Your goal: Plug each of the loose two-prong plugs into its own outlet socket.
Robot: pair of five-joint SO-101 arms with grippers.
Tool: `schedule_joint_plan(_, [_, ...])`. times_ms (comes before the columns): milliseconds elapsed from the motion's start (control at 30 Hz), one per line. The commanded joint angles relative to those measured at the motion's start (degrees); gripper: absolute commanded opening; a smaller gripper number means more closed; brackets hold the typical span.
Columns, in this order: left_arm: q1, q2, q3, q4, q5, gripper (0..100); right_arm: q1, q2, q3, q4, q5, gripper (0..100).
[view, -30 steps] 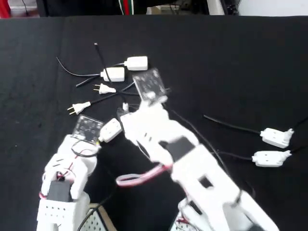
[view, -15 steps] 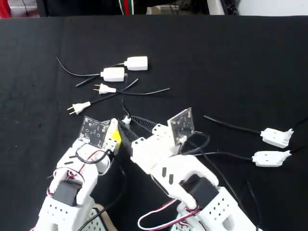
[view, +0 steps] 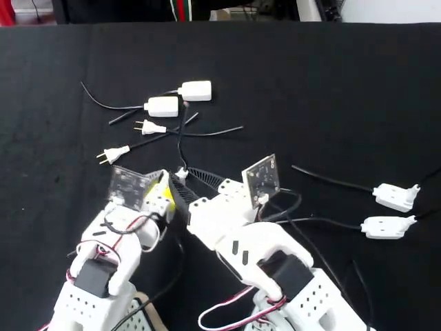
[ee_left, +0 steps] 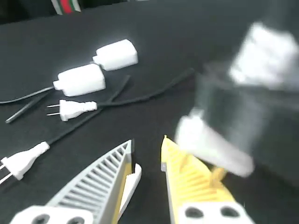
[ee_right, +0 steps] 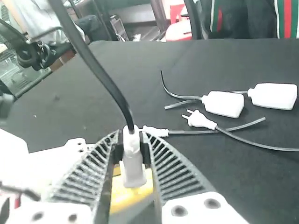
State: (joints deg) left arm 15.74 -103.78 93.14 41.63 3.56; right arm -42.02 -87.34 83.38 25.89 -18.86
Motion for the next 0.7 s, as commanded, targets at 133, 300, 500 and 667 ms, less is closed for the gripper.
schedule_joint_plan(133, [-6.9,-0.62,-5.58,-1.05,9.32,12,-3.6,-0.48,-0.57,0.18,-0.35,1.1])
schedule_joint_plan(300, [-6.55,-0.62,-4.88,-0.44,9.05,12,-3.43,-0.4,-1.1,0.26,0.0,1.1])
schedule_joint_plan(500, [-7.96,-0.62,-7.78,13.98,-2.02,12,0.88,-0.31,-5.32,5.54,2.46,1.1])
schedule_joint_plan(667, [-18.33,-0.62,-13.23,30.77,-17.93,12,1.14,7.25,-9.8,8.09,5.19,1.1])
